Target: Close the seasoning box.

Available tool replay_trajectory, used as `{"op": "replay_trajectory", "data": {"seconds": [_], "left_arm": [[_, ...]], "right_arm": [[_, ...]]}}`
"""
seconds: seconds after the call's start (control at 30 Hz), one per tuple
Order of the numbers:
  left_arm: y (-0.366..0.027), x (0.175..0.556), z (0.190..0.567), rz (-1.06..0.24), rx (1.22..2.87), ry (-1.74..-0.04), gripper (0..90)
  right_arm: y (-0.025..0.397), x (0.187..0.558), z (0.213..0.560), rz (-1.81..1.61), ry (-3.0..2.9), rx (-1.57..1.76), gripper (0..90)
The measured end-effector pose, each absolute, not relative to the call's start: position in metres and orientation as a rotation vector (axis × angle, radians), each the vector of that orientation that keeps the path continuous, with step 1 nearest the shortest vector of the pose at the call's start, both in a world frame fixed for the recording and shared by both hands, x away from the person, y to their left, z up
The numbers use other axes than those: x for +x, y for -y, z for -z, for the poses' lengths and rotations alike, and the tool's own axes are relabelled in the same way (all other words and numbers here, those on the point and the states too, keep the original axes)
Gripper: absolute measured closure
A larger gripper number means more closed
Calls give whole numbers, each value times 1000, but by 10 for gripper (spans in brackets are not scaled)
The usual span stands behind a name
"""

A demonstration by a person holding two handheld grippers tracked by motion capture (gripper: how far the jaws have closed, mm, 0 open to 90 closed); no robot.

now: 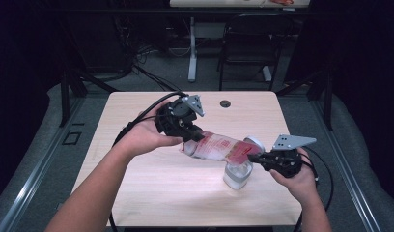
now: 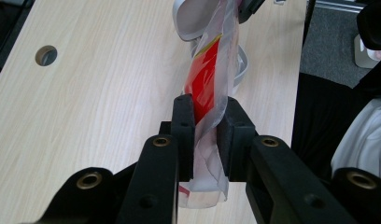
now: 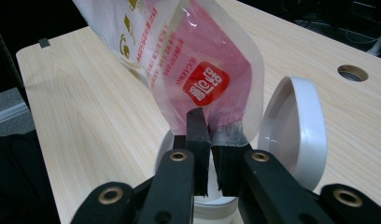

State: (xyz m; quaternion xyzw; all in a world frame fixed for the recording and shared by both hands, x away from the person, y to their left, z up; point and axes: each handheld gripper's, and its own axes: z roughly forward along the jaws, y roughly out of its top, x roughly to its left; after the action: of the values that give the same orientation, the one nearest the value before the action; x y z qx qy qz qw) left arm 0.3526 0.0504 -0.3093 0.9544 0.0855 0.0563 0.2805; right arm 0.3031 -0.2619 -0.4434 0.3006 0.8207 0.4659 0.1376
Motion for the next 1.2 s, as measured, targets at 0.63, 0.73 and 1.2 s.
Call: {"op": "replay_trajectory", "data": {"seconds": [0.63, 0.73, 1.2], "left_arm": [[-46, 353, 309, -144, 2556, -228, 778], [-46, 354, 310, -141, 2554, -230, 774], [-45, 353, 310, -144, 2553, -230, 768]], "right_arm": [[267, 304, 446, -1352, -2382, 879, 862], [268, 305, 447, -1351, -2386, 882, 866], [268, 304, 445, -1333, -2394, 877, 863]]}}
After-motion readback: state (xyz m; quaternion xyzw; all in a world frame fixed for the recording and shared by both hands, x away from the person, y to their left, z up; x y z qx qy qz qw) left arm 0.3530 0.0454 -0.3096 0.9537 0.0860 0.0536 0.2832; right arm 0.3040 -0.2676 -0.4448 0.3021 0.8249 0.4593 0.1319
